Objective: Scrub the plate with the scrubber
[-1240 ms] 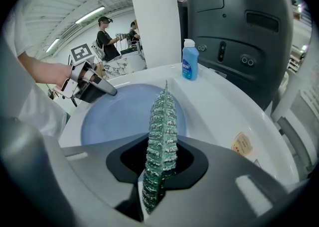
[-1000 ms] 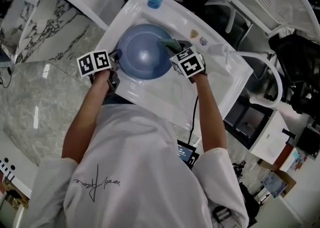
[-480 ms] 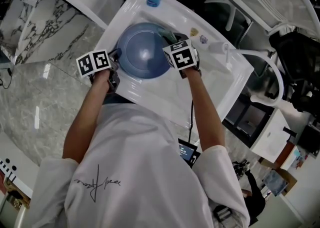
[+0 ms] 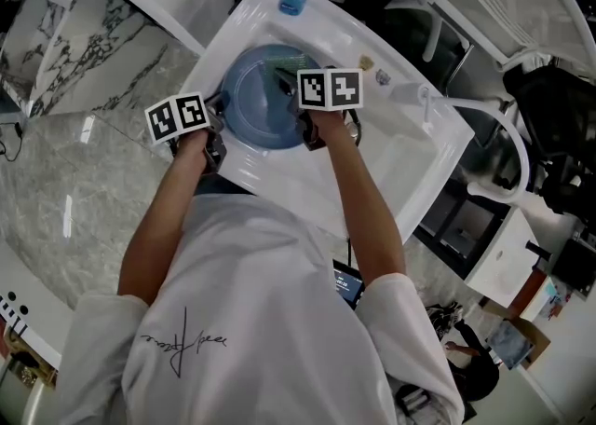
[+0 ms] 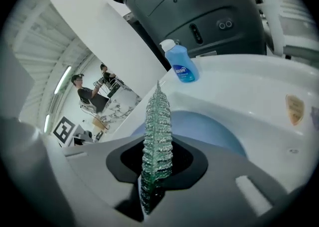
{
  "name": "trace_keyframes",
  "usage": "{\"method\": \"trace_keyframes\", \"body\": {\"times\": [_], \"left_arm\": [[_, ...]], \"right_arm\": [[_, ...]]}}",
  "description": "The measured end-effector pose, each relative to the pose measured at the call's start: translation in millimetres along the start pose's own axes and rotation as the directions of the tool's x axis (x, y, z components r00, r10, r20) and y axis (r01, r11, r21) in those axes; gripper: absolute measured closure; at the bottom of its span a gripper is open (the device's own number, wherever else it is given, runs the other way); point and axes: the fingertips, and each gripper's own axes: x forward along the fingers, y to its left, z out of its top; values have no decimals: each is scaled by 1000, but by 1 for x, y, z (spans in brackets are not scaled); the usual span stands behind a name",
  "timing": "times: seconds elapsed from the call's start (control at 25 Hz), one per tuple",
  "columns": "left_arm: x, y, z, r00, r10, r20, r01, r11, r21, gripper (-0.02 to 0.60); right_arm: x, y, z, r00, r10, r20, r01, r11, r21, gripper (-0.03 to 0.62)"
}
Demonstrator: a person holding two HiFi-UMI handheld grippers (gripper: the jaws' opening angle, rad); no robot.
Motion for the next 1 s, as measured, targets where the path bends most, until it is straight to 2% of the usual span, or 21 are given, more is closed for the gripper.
{"method": "trace_keyframes", "body": {"times": [0.24, 0.44, 0.72, 1.0], "left_arm": [[0, 0, 0, 1000, -2, -1, 2, 1000, -1, 488], [0, -1, 0, 1000, -3, -1, 3, 1000, -3, 488], [-1, 0, 1, 1000, -10, 2, 10, 1000, -10, 488], [0, -1, 1, 1000, -16, 2, 16, 1000, -16, 488]], "right_arm": [[27, 22, -8, 994, 110, -21, -104, 977, 185, 535], [43, 30, -17, 983, 184, -19, -165, 917, 363, 536], [46, 11, -26, 991, 128, -48, -95, 899, 428, 536], [34, -11, -24, 996, 75, -55, -45, 907, 419, 536]]}}
